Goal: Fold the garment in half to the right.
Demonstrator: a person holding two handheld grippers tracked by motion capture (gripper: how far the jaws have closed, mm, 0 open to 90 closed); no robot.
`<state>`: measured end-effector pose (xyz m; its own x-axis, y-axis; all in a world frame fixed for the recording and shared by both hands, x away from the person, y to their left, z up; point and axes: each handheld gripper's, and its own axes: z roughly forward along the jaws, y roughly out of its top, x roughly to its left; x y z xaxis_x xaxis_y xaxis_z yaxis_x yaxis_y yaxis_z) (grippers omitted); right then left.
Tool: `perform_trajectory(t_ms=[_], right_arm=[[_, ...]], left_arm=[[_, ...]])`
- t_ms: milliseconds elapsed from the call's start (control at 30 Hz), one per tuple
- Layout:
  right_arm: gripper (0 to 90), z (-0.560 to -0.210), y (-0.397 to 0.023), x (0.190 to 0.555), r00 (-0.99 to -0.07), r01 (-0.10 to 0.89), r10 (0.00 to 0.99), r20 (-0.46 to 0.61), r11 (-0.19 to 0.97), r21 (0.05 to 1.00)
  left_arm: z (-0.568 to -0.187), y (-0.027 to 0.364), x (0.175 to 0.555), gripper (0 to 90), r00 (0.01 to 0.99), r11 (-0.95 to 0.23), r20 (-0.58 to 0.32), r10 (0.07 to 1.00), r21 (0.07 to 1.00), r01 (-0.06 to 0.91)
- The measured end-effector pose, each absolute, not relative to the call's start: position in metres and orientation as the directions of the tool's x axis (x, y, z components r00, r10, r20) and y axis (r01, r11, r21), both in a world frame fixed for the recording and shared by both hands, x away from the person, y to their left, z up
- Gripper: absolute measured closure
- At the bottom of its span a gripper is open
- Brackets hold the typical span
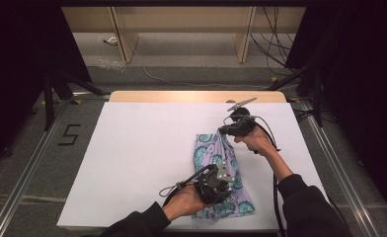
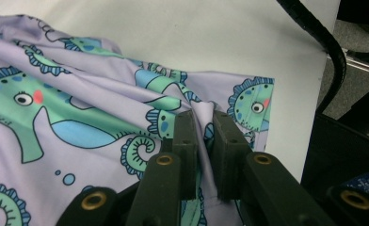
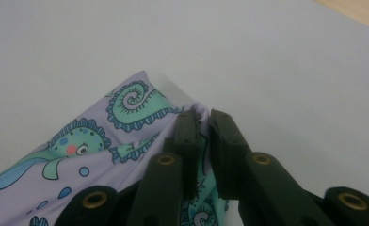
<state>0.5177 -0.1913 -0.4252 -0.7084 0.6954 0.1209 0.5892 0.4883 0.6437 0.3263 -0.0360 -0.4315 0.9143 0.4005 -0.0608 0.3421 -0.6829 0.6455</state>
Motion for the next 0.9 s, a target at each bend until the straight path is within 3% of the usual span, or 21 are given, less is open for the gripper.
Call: perform_trajectory(t_ms=[300,467,733,900], right_arm=[[74.2,-0.424,-0.205,0.513,-0.673,0.612,0.725,0.146,0.435,0.661],[65.7,-0.425,-0.213,0.507,-0.651,0.626,0.744,0.149,0.416,0.659],[47.9,-0.421,-0.212,0.493,-0.646,0.607,0.754,0.123,0.410,0.681],[40.8,-0.420,-0.207,0.487,-0.646,0.601,0.758,0.095,0.428,0.675]], left_arm=[[-0.434,-0.049,0.326,82.5,0.924,-0.681,-0.053,0.378,0.661,0.316],[-0.437,-0.052,0.324,77.5,0.928,-0.657,-0.072,0.366,0.686,0.313],[-0.414,-0.041,0.321,52.1,0.925,-0.559,-0.098,0.366,0.772,0.303],[-0.405,-0.017,0.327,38.6,0.885,-0.529,-0.084,0.457,0.774,0.347]])
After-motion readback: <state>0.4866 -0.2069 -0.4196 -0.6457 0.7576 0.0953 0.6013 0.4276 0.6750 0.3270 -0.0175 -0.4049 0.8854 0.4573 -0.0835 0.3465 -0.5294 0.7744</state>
